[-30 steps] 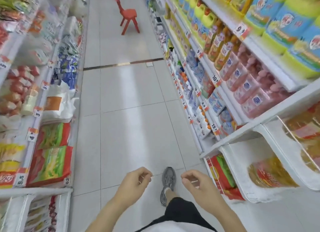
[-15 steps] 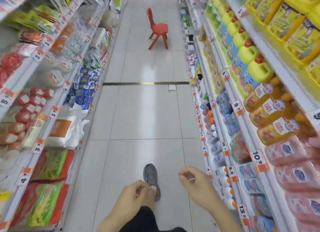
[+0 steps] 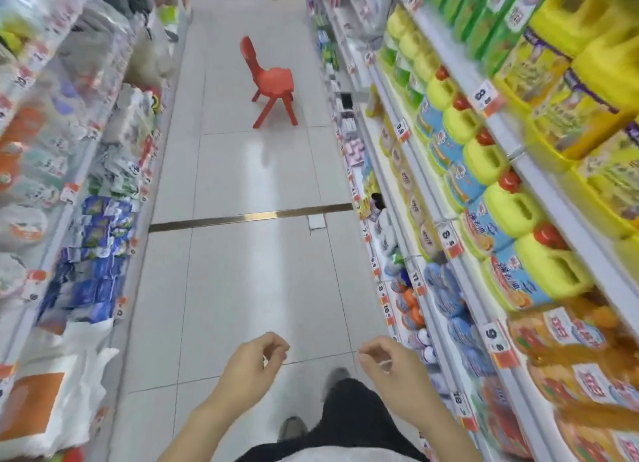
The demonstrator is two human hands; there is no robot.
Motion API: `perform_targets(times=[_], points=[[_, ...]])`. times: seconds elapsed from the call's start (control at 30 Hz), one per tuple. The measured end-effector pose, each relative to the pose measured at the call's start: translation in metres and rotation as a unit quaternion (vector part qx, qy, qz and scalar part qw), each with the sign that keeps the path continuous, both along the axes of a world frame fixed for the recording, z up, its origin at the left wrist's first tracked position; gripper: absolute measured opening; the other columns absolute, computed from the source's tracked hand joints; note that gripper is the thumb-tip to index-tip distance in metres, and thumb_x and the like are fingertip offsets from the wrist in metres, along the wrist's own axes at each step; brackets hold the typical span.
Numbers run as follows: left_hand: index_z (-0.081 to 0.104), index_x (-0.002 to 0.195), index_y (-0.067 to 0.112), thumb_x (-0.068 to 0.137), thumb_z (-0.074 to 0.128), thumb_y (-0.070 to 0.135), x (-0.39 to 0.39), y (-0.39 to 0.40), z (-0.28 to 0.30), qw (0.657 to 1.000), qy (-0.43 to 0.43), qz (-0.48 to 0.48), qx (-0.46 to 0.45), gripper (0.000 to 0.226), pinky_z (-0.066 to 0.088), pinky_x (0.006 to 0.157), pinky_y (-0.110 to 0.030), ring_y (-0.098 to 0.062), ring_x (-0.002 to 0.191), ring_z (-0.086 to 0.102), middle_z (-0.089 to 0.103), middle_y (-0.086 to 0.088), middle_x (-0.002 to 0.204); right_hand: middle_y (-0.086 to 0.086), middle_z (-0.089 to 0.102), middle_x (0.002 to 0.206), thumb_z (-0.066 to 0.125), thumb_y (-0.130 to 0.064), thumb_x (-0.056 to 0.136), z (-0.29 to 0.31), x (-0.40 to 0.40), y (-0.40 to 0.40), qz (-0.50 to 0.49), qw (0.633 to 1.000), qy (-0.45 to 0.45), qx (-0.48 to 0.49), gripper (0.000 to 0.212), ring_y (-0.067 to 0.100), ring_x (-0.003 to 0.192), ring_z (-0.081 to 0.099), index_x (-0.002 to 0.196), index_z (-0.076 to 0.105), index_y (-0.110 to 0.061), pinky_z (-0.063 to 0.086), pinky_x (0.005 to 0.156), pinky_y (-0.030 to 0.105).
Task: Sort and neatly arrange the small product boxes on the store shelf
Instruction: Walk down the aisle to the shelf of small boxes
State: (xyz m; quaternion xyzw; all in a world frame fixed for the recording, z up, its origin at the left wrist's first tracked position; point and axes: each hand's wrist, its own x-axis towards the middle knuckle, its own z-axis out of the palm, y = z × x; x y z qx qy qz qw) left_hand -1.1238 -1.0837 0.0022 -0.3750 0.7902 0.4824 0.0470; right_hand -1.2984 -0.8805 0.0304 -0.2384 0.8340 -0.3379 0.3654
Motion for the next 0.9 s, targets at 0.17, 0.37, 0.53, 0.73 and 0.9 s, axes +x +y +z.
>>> perform_targets(times=[0.17,0.37,0.53,0.73,0.9], points=[[0.064,0.088,0.035,0.095,0.054,0.024,-0.117,-0.104,-0.011,1.000,-0.008,-0.026,-0.009,0.017,0.048,0.073,-0.016,-0.005,0.085,0.064,0.069,0.017,0.084,-0.015,0.070,0.094,0.064,-0.025,0.092,-0.022,-0.107,-0.098,0.007,1.000,0.006,-0.005,0.007,-0.004,0.093,0.062,0.092,0.067,-0.032,0.044,0.078,0.007],[0.063,0.091,0.034,0.096,0.052,0.028,-0.246,-0.217,0.001,0.999,-0.029,-0.010,-0.031,0.014,0.044,0.073,-0.009,0.003,0.087,0.059,0.068,0.018,0.084,-0.019,0.068,0.096,0.060,-0.028,0.095,-0.029,-0.258,-0.247,0.056,0.998,-0.006,-0.002,0.009,-0.008,0.091,0.061,0.098,0.066,-0.034,0.044,0.079,0.009],[0.063,0.092,0.037,0.096,0.053,0.030,-0.324,-0.312,0.011,0.998,-0.032,0.036,-0.037,0.013,0.042,0.071,-0.006,0.008,0.088,0.058,0.067,0.024,0.086,-0.017,0.069,0.097,0.061,-0.028,0.095,-0.018,-0.361,-0.370,0.090,0.996,-0.006,-0.002,0.008,-0.007,0.090,0.061,0.099,0.067,-0.031,0.044,0.078,0.007],[0.064,0.083,0.036,0.094,0.054,0.027,-0.425,-0.450,-0.007,0.997,-0.013,0.072,-0.018,0.017,0.046,0.074,-0.013,0.001,0.084,0.061,0.068,0.023,0.083,-0.016,0.069,0.091,0.062,-0.025,0.093,-0.031,-0.464,-0.520,0.122,0.993,0.007,-0.005,0.007,-0.006,0.089,0.062,0.093,0.066,-0.031,0.043,0.075,0.009],[0.064,0.085,0.032,0.095,0.054,0.028,-0.512,-0.580,-0.013,0.999,-0.001,0.047,-0.018,0.015,0.046,0.073,-0.013,0.002,0.084,0.062,0.067,0.024,0.084,-0.016,0.070,0.093,0.062,-0.030,0.094,-0.025,-0.542,-0.643,0.114,0.993,0.012,0.003,0.006,-0.006,0.090,0.062,0.096,0.067,-0.033,0.047,0.079,0.011]])
